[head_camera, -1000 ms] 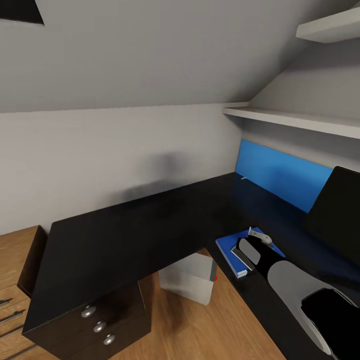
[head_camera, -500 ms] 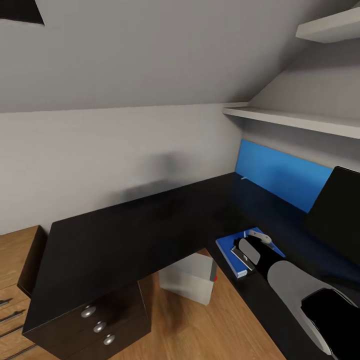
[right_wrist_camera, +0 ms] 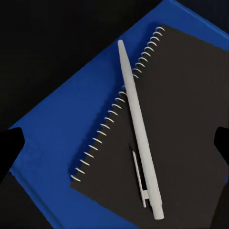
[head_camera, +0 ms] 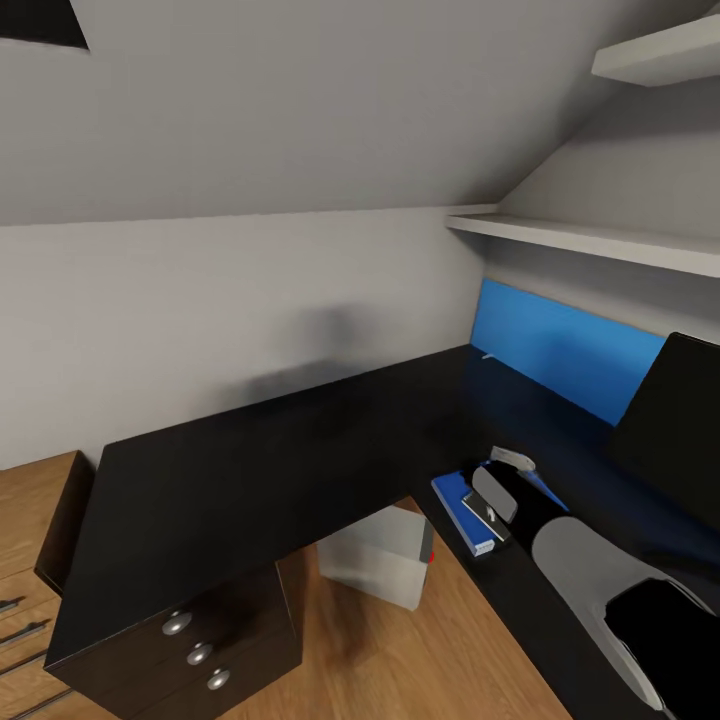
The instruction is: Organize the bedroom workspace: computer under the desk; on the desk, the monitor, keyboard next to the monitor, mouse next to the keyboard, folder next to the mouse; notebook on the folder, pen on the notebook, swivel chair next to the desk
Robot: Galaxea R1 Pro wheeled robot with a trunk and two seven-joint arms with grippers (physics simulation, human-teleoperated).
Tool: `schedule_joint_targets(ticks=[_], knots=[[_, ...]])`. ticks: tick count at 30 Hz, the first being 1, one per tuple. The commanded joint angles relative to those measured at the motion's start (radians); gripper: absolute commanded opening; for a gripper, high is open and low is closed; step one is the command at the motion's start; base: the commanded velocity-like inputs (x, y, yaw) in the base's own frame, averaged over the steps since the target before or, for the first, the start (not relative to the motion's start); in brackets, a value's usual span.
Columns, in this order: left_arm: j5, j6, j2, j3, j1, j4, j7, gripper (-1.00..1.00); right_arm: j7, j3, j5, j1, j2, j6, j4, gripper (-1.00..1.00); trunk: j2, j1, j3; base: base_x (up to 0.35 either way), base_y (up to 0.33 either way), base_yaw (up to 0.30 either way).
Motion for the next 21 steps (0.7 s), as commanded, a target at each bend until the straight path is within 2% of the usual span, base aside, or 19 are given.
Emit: schedule_joint_targets(ticks=[1, 4, 7, 9, 12, 14, 15, 21], knots=[[0.006, 0.004, 0.0, -0.003, 0.0, -0.002, 0.006, 1.0, -0.011, 0.009, -0.005, 0.0, -0.001, 0.002, -0.028, 1.0, -0.001, 0.0, -0.001, 0.0, 0.0, 0.0], [0.006, 0.004, 0.0, -0.003, 0.0, -0.002, 0.006, 1.0, -0.028, 0.016, -0.004, 0.012, 0.003, -0.003, -0.064, 1.0, -0.001, 0.0, -0.001, 0.0, 0.0, 0.0], [0.006, 0.004, 0.001, -0.003, 0.0, -0.002, 0.005, 1.0, -0.059, 0.055, 0.012, 0.02, 0.031, -0.005, -0.08, 1.0, -0.001, 0.0, -0.001, 0.0, 0.0, 0.0], [0.006, 0.004, 0.002, -0.003, 0.0, -0.002, 0.005, 1.0, -0.076, 0.067, 0.018, 0.021, 0.045, -0.005, -0.086, 1.0, -0.001, 0.0, -0.001, 0.0, 0.0, 0.0], [0.006, 0.004, 0.002, -0.003, 0.0, -0.002, 0.005, 1.0, -0.12, 0.082, 0.025, 0.023, 0.081, -0.006, -0.097, 1.0, -0.001, 0.0, -0.001, 0.0, 0.0, 0.0], [0.006, 0.004, 0.002, -0.003, 0.0, -0.002, 0.005, 1.0, -0.165, 0.088, 0.028, 0.027, 0.123, -0.007, -0.1, 1.0, -0.001, 0.0, -0.001, 0.0, 0.0, 0.031], [0.006, 0.004, 0.002, -0.003, 0.0, -0.002, 0.005, 1.0, -0.191, 0.095, 0.03, 0.035, 0.158, -0.007, -0.102, 1.0, -0.001, 0.0, -0.001, 0.0, 0.0, 0.177], [0.007, 0.004, 0.003, -0.001, 0.0, -0.002, 0.005, 1.0, -0.208, 0.142, 0.05, 0.044, 0.201, -0.011, -0.1, 1.0, -0.001, 0.0, -0.001, -0.065, 0.0, 0.243]])
